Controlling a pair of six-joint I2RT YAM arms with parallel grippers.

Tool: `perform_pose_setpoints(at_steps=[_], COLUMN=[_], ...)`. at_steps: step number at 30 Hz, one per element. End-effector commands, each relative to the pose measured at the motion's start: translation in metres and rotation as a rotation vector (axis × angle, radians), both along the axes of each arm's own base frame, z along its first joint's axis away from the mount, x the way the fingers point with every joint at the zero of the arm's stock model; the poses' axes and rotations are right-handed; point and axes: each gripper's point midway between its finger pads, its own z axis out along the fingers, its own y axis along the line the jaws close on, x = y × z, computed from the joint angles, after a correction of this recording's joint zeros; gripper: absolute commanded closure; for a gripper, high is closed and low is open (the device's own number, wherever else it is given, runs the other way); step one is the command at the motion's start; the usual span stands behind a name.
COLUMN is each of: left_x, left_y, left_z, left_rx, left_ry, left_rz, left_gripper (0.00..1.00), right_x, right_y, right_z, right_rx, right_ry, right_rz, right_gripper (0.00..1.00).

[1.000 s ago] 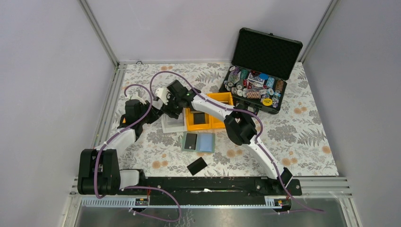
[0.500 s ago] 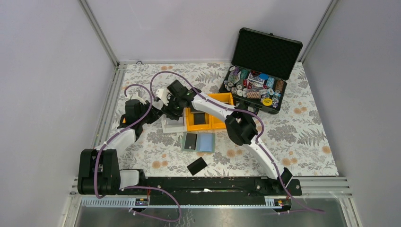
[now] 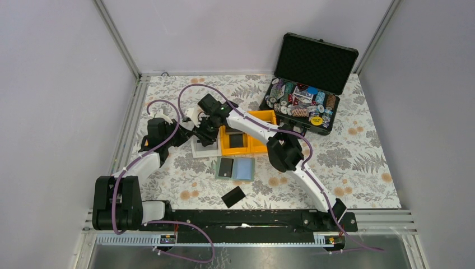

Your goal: Put the credit cards into the card holder

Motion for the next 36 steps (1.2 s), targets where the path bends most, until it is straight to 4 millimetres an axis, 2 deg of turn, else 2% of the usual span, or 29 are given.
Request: perform_pose_setpoints(at_steps=[1,4,6,13,15,20,24,26,29,33,36], left_x=[0.018,0.018,0.018,0.016,0.016,0.01,0.002,-0.004,-0.015,-0.029,-0.035], left_y=[0.015,0.015,0.015,0.015,0.014,0.017,0.022,0.025,0.025,0.024,0.016], left_z=[0.017,0.017,0.018,0.027,0.032,0.051,0.067,0.069,0.066,0.05,0.037], left_rx=[0.033,0.032,0.032,0.026,0.024,0.013,0.033,0.038,0.023,0.016,-0.005], left_ry=[-0.076,-0.075,-0.076,-0.102,-0.117,-0.169,-0.213,-0.218,-0.212,-0.199,-0.181], left_rz=[0.048,0.045,0.046,0.054,0.051,0.079,0.102,0.12,0.137,0.141,0.105], left_gripper=[1.0,1.0,1.0,1.0,0.93,0.64,0.58,0.51,0.44,0.39,0.38], right_x=[-0.012,-0.006,-0.002,0.017,0.019,0.028,0.03,0.034,0.039,0.044,0.042], right_y=[-0.02,-0.022,-0.022,-0.017,-0.017,-0.02,-0.022,-0.024,-0.026,-0.027,-0.023], right_z=[-0.009,-0.011,-0.009,0.01,0.016,0.027,0.036,0.041,0.045,0.038,0.029], right_rx=[-0.065,-0.082,-0.083,0.016,0.036,0.047,0.087,0.105,0.11,0.069,0.057], right_ry=[0.121,0.105,0.082,-0.067,-0.096,-0.164,-0.217,-0.277,-0.373,-0.442,-0.466], right_rz=[-0.031,-0.05,-0.063,-0.114,-0.119,-0.13,-0.148,-0.162,-0.161,-0.163,-0.151], right_gripper=[0.55,0.55,0.5,0.43,0.39,0.36,0.35,0.34,0.34,0.34,0.35])
